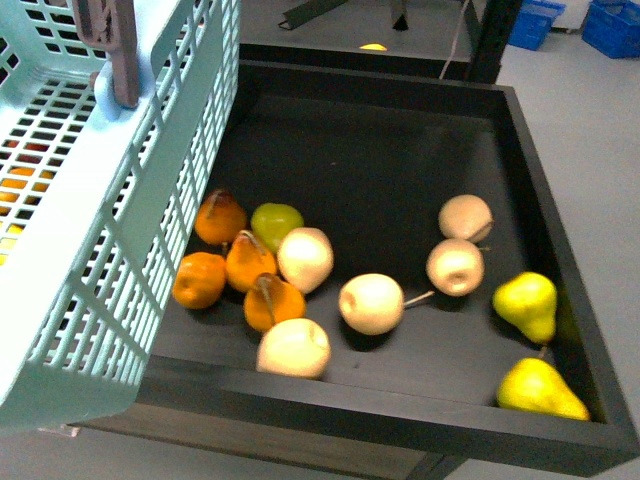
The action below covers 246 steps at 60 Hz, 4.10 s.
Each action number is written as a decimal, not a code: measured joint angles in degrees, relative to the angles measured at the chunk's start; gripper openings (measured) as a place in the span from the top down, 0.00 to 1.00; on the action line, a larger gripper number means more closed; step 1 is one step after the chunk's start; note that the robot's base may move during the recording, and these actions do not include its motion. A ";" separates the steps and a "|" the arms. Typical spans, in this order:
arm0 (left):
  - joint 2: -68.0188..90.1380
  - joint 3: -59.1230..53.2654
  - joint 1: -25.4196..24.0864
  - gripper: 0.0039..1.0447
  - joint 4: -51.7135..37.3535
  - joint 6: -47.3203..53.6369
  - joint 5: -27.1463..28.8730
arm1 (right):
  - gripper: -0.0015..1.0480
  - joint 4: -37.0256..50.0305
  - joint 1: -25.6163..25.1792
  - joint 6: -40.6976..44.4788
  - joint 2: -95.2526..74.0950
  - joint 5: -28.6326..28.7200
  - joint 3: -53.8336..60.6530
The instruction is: Pick mango and avocado into basket
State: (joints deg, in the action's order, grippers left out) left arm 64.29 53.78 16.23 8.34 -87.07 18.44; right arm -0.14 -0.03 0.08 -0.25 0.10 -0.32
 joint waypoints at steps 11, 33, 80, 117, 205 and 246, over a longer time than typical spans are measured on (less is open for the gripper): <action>-0.09 0.02 0.00 0.95 0.00 0.04 0.22 | 0.07 0.07 0.00 0.00 0.00 0.07 0.00; -0.20 0.02 -0.04 0.95 0.00 0.04 0.35 | 0.07 0.09 0.00 -0.02 -0.11 -0.04 -0.02; -0.07 0.02 -0.04 0.95 0.00 0.02 0.04 | 0.07 0.07 0.00 0.02 0.00 0.00 0.00; -0.09 0.02 -0.04 0.95 0.02 0.02 0.17 | 0.07 0.02 0.00 0.04 0.00 0.00 0.00; 20.50 11.50 5.42 0.95 6.05 73.44 -34.84 | 0.07 0.02 -0.04 0.09 0.00 0.02 0.02; 26.47 15.54 8.57 0.95 3.61 66.01 -36.89 | 0.07 0.02 -0.04 0.09 0.00 0.00 0.02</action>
State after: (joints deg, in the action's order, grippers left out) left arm 90.76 69.32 24.80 11.94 -21.06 -18.46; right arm -0.12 -0.08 0.16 -0.25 0.10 -0.30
